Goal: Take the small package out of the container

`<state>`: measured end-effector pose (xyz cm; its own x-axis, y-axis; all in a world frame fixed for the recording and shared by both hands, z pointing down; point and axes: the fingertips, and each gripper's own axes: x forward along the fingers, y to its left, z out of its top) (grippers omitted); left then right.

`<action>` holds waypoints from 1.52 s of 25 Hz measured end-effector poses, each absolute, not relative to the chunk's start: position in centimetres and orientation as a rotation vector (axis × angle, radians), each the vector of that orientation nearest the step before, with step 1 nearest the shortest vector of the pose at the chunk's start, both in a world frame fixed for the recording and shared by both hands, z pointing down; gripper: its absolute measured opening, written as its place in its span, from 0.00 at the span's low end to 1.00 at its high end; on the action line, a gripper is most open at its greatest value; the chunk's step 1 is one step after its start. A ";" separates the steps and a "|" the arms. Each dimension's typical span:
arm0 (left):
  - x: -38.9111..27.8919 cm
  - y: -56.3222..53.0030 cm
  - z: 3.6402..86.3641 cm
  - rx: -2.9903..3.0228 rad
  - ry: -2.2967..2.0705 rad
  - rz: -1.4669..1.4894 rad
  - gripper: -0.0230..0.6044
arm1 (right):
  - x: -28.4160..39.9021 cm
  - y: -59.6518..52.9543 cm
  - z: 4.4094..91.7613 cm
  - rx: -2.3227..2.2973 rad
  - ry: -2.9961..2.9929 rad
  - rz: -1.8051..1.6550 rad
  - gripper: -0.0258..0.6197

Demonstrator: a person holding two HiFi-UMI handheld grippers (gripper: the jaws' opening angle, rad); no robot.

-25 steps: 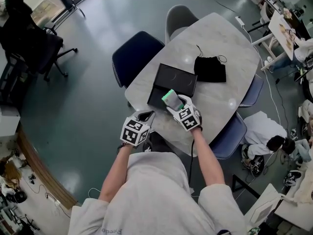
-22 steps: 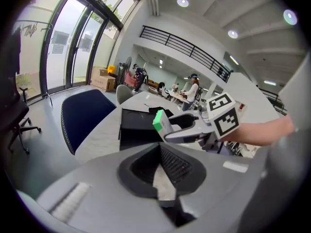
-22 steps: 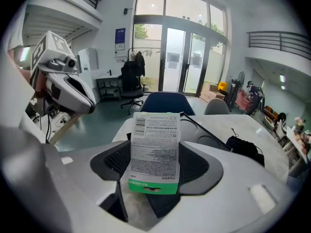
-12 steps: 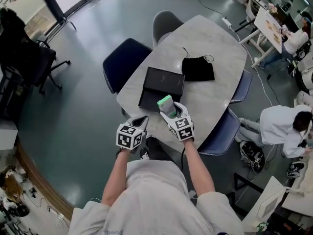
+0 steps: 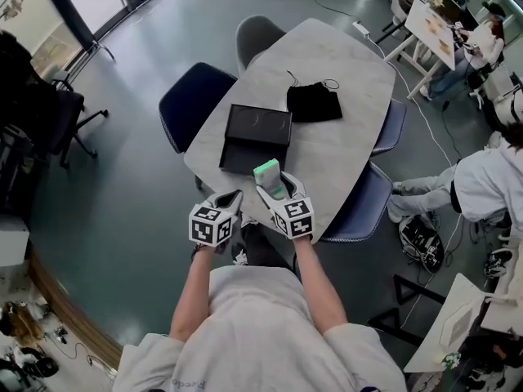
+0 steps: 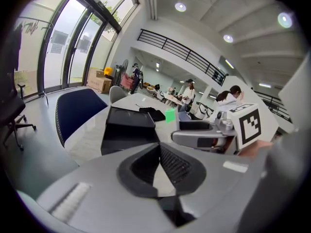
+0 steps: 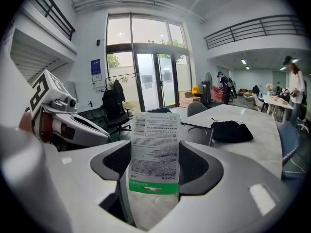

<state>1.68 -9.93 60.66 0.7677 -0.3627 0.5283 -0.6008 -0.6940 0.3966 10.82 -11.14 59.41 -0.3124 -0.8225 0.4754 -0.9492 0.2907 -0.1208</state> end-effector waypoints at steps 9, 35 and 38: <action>1.3 -8.3 60.2 2.412 -0.724 0.537 0.12 | 11.1 -8.0 59.1 1.722 -2.252 0.611 0.52; 1.9 -6.2 59.8 2.467 -0.713 0.548 0.12 | 10.7 -5.2 59.1 1.760 -2.272 0.614 0.52; 2.0 -6.1 60.0 2.466 -0.712 0.551 0.12 | 10.6 -5.1 59.1 1.752 -2.280 0.609 0.52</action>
